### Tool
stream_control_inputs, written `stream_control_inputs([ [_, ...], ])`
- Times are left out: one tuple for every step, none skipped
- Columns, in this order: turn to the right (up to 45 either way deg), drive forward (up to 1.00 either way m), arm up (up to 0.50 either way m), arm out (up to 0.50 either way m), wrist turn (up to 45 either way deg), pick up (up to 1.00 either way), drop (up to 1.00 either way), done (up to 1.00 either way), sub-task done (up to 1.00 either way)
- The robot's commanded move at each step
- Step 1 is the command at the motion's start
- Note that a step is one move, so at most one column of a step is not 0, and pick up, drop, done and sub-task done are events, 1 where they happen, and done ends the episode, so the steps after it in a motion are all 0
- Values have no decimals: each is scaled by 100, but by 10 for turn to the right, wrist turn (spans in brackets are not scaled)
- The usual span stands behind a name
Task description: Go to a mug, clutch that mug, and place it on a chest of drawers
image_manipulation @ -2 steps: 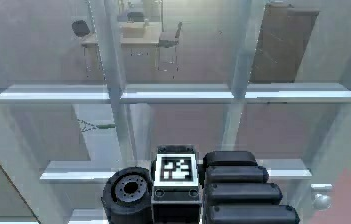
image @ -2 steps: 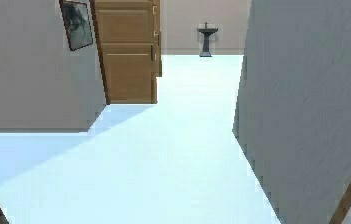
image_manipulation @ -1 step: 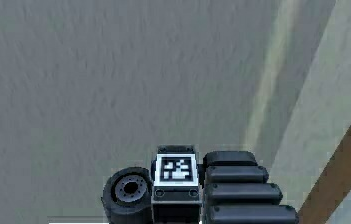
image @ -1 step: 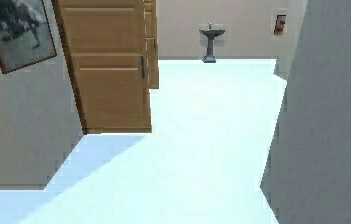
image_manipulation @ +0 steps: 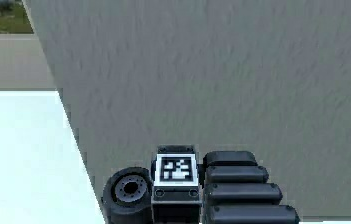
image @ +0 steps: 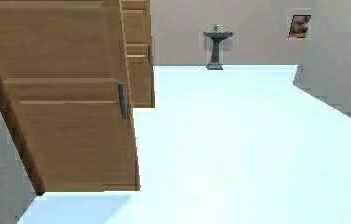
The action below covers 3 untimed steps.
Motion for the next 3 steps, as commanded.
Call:
stream_control_inputs([
  [0,100,0,0,0,0,0,0,0],
  [-30,0,0,0,0,0,0,0,0],
  [0,15,0,0,0,0,0,0,0],
])
